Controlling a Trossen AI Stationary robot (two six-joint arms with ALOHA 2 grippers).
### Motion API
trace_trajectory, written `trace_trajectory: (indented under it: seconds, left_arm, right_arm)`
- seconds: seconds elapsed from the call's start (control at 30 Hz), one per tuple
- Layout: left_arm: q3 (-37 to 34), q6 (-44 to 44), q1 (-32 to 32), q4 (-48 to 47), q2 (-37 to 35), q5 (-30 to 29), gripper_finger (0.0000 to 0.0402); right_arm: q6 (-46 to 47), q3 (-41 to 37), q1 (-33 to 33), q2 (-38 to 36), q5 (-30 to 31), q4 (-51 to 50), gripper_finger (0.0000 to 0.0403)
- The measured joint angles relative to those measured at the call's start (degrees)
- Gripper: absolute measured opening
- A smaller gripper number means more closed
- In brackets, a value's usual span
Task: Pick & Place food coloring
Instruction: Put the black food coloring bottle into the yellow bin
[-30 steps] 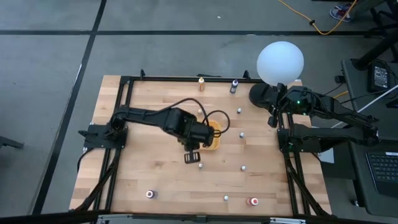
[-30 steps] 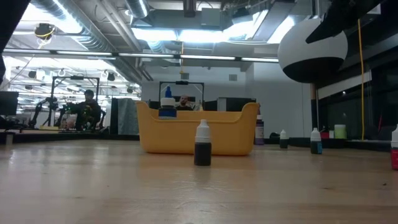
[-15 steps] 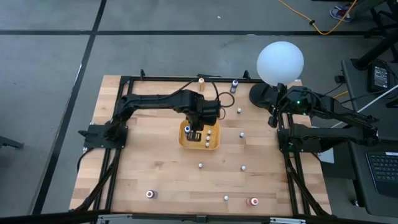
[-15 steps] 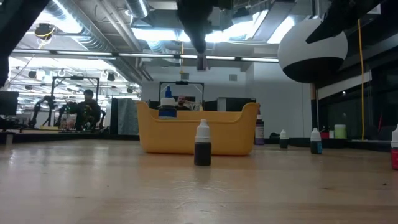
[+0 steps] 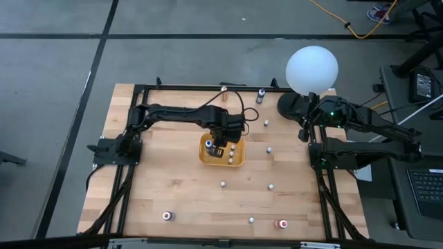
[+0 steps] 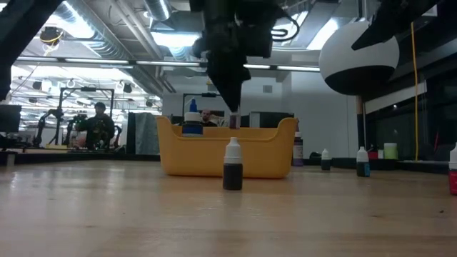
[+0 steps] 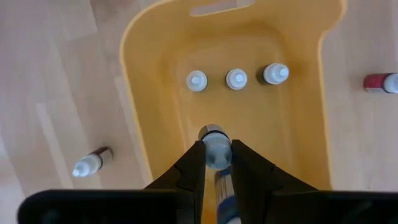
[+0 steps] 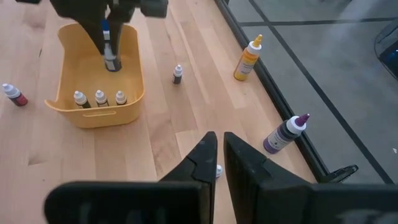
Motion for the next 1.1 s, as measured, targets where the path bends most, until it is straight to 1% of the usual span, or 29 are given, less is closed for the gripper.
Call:
trace_trajectory:
  seconds: [0.1, 0.23, 0.37, 0.57, 0.93, 1.1]
  left_arm:
    - [-2.0, 0.5, 0.0, 2.7, 0.0, 0.0, 0.0058]
    - [-2.8, 1.9, 0.0, 5.8, 0.2, 0.0, 0.0058]
    - [-2.8, 2.6, 0.0, 7.0, 0.7, 0.1, 0.0058]
    - [-2.9, 4.5, 0.0, 6.4, 2.1, 1.9, 0.0058]
    - [-2.9, 5.0, 0.0, 8.0, 5.7, 0.8, 0.0058]
    - [-2.9, 5.0, 0.0, 8.6, 5.9, -0.5, 0.0058]
  right_arm:
    - [-0.1, 0.0, 0.0, 0.0, 0.0, 0.0, 0.0034]
    - [-0.1, 0.0, 0.0, 0.0, 0.0, 0.0, 0.0034]
    - [-0.1, 0.0, 0.0, 0.0, 0.0, 0.0, 0.0034]
    - [-0.1, 0.0, 0.0, 0.0, 0.0, 0.0, 0.0034]
    - [1.5, 0.0, 0.0, 0.0, 0.0, 0.0, 0.0034]
    - [1.4, 0.0, 0.0, 0.0, 0.0, 0.0, 0.0034]
